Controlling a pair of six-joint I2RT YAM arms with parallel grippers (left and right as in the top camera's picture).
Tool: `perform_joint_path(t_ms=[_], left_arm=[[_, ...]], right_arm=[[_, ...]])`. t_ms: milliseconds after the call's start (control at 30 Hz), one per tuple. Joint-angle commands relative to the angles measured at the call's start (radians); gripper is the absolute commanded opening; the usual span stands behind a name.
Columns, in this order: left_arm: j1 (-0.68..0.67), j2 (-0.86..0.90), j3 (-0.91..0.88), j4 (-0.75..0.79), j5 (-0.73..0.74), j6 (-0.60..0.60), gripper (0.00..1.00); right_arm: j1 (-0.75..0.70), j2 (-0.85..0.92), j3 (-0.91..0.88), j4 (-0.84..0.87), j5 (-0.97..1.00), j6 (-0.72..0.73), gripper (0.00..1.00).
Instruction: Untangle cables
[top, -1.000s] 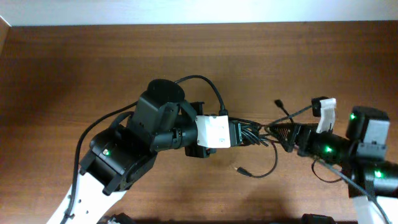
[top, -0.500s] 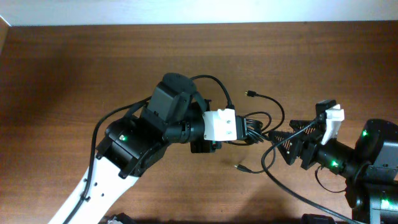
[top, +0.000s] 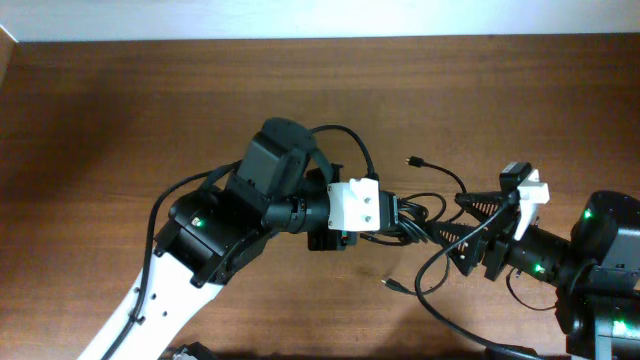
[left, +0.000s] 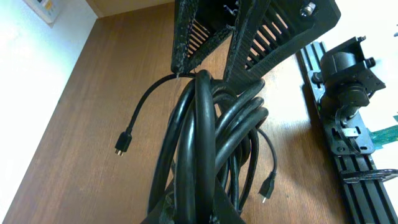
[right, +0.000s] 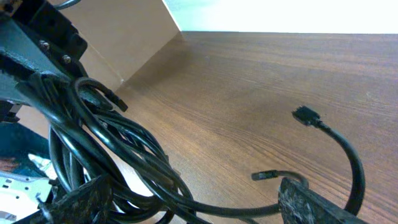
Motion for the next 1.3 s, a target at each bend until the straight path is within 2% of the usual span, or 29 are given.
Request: perform_joint_path(t_ms=[0,67,267,367,567,667,900,1133,1267], left_arm=[[0.003,-0.004,0.023,0.024,0.038,-0.045,0.0],[0.003,0.003,0.023,0.068,0.051,-0.119,0.0],[-0.003,0.086,0.023,0.105,0.286,-0.126,0.0],[-0.037,0.105,0.023,0.115,0.302,-0.126,0.0],[-0.086,0.105,0.023,0.112,0.303,-0.126,0.0],[-0.086,0.105,0.023,0.105,0.303,-0.126,0.0],[-0.086,0.105,0.023,0.104,0.311,-0.126,0.0],[-0.086,0.104,0.023,0.1,0.465,-0.126,0.0],[-0.087,0.104,0.023,0.081,0.483,-0.126,0.0]], right_arm=[[-0.005,-0.009,0.022,0.002,-0.051,-0.026,0.82],[-0.004,-0.009,0.022,0.002,-0.054,-0.026,0.8],[-0.005,-0.009,0.022,0.021,-0.045,-0.025,0.8],[-0.005,-0.009,0.022,0.023,-0.007,-0.022,0.8],[-0.005,-0.009,0.022,0.014,0.274,0.103,0.72],[-0.005,-0.009,0.022,-0.012,0.429,0.163,0.72],[-0.005,-0.009,0.022,-0.037,0.639,0.191,0.72],[-0.005,-0.008,0.022,-0.016,0.783,0.197,0.72],[-0.005,-0.008,0.022,0.013,0.873,0.197,0.73]])
